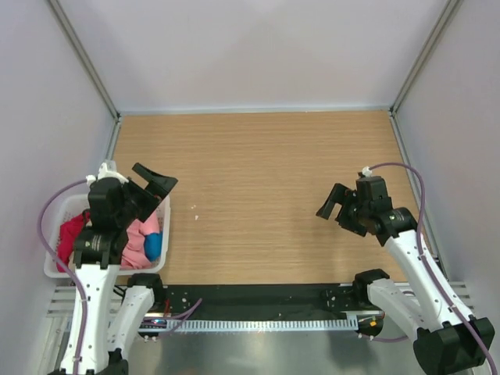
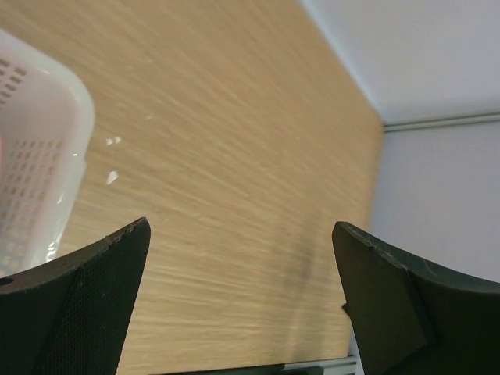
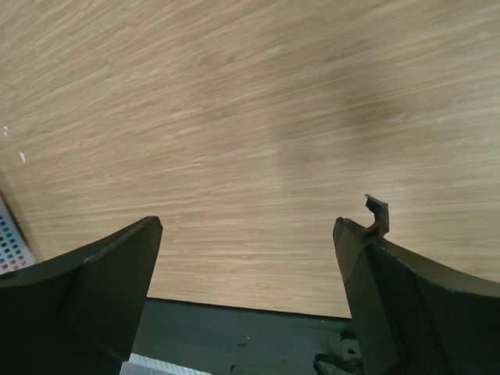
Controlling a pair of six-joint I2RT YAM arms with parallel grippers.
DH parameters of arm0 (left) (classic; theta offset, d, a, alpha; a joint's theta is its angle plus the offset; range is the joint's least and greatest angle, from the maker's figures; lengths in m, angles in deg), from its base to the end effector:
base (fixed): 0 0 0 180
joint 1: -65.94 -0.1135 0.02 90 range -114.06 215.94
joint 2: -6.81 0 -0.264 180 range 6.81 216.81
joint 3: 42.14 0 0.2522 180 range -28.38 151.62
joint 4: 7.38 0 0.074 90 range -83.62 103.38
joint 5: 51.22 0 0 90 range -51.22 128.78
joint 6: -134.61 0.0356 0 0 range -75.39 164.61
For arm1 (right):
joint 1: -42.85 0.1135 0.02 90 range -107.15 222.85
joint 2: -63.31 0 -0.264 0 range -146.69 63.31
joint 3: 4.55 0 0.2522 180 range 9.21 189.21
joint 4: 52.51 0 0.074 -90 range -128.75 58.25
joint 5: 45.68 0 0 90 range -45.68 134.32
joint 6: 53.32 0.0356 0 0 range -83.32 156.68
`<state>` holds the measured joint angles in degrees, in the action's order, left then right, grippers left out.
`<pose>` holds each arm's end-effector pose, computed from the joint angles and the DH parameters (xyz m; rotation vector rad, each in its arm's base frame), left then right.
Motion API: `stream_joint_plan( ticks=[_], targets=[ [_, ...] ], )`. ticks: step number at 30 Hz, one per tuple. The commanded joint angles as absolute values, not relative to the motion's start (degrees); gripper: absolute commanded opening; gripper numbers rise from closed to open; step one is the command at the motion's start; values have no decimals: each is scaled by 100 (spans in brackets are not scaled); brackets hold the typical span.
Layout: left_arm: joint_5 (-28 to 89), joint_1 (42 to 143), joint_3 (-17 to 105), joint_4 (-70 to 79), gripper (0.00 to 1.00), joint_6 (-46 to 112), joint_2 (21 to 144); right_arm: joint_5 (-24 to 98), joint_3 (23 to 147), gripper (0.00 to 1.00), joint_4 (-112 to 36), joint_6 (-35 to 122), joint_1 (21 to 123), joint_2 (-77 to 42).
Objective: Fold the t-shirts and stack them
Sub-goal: Grab the tshirt from the pile
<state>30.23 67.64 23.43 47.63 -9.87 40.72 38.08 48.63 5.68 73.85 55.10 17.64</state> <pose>0.1156 -0.0087 0.3499 -0.8235 1.8872 -0.7723 0.1505 0.0366 0.2507 0.4951 2.4677 0.5004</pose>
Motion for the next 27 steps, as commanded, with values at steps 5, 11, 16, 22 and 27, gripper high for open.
stream_joint_plan(
  ticks=[5,11,16,22,27],
  targets=[
    [3719,6770,3015,5499,100,-145,4223,3845,5852,100,1223,6550,5533,1304],
    [5519,6718,4007,7154,96,-162,6066,2727,6026,100,1319,6392,5682,865],
    [6732,5991,4911,7774,95,-189,6982,2939,6519,99,1610,6261,5981,452],
    [7903,5005,5458,8486,93,128,7650,2877,7037,96,1548,5962,6438,-93],
    [7852,4398,5249,8381,87,67,7642,2877,7433,96,1583,5821,6799,-576]
  ],
)
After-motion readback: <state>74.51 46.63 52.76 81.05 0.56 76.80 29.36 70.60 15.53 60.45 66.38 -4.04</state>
